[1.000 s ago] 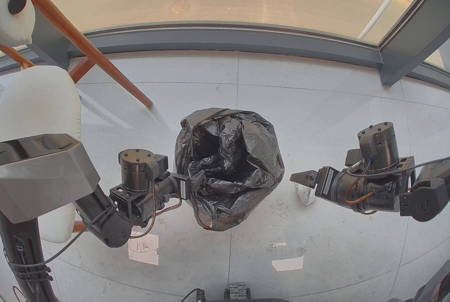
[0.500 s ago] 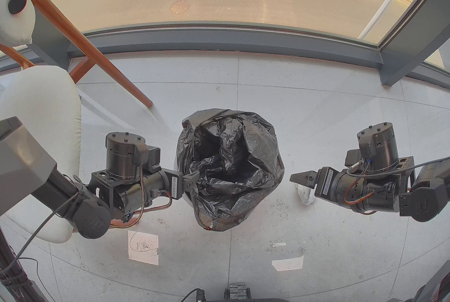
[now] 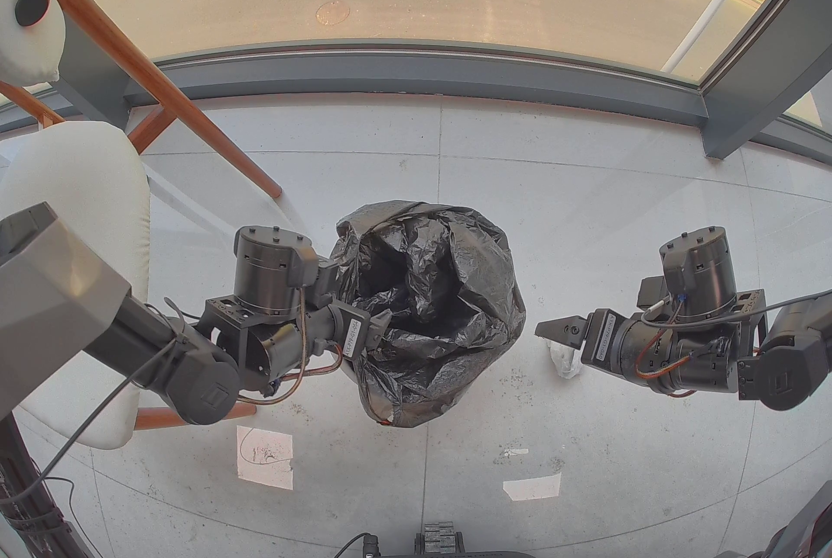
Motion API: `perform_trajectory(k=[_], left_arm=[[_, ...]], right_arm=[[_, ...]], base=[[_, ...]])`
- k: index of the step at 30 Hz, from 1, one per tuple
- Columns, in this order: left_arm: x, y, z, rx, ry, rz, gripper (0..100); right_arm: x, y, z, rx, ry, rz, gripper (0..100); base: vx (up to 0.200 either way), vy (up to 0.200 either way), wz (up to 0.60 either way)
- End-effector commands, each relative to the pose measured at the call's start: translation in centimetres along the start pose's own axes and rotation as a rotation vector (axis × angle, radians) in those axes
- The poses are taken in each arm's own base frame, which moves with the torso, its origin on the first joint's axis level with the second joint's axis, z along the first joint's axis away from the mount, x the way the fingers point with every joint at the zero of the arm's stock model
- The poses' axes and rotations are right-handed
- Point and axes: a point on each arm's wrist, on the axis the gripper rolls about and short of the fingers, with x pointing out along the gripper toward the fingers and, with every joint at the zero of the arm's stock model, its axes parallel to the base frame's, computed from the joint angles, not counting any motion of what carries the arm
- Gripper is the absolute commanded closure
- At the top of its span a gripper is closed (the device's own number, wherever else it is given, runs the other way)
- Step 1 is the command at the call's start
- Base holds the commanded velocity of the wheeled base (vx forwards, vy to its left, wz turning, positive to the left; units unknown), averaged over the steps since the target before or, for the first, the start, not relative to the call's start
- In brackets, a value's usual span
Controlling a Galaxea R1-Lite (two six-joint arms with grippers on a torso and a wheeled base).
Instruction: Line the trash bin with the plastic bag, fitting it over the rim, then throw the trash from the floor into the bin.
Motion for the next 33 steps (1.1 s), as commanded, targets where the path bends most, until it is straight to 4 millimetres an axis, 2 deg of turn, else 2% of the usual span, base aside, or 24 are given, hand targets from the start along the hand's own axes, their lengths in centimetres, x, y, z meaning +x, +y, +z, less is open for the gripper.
perform_trajectory(k=[1, 4, 5, 16, 20, 23, 27, 31, 33], left_arm=[[0.4, -0.6, -0.7, 0.014, 0.025, 0.005, 0], [0.5, -0.8, -0.9, 0.017, 0.026, 0.001, 0], [0.6, -1.0, -0.9, 0.017, 0.026, -0.003, 100], [0.3, -0.4, -1.1, 0.001, 0.035, 0.013, 100], [-1.0, 1.9, -0.5, -0.05, 0.02, 0.079, 100], [-1.8, 4.3, -0.7, -0.08, 0.027, 0.143, 100], [-2.5, 5.5, -1.3, -0.095, 0.06, 0.186, 100], [-2.5, 5.6, -2.9, -0.093, 0.111, 0.188, 100], [-2.5, 5.5, -2.7, -0.103, 0.106, 0.184, 100]], right_arm=[[0.0, -0.1, 0.1, 0.003, -0.002, -0.003, 0], [0.1, -0.1, 0.1, 0.003, -0.003, -0.001, 0], [0.1, -0.1, 0.1, 0.003, -0.003, -0.001, 0], [0.1, -0.1, 0.1, 0.003, -0.001, -0.004, 0], [0.1, -0.1, 0.1, 0.003, -0.001, -0.004, 0], [0.1, -0.1, 0.1, 0.003, -0.002, -0.003, 0], [0.1, -0.1, 0.1, 0.003, -0.001, -0.004, 0], [0.2, 0.0, 0.1, 0.001, -0.002, -0.003, 0], [0.2, 0.0, 0.1, 0.001, -0.002, -0.003, 0]], base=[[0.0, 0.0, 0.0], [0.0, 0.0, 0.0], [0.0, 0.0, 0.0], [0.0, 0.0, 0.0], [0.0, 0.0, 0.0], [0.0, 0.0, 0.0], [0.0, 0.0, 0.0], [0.0, 0.0, 0.0], [0.0, 0.0, 0.0]])
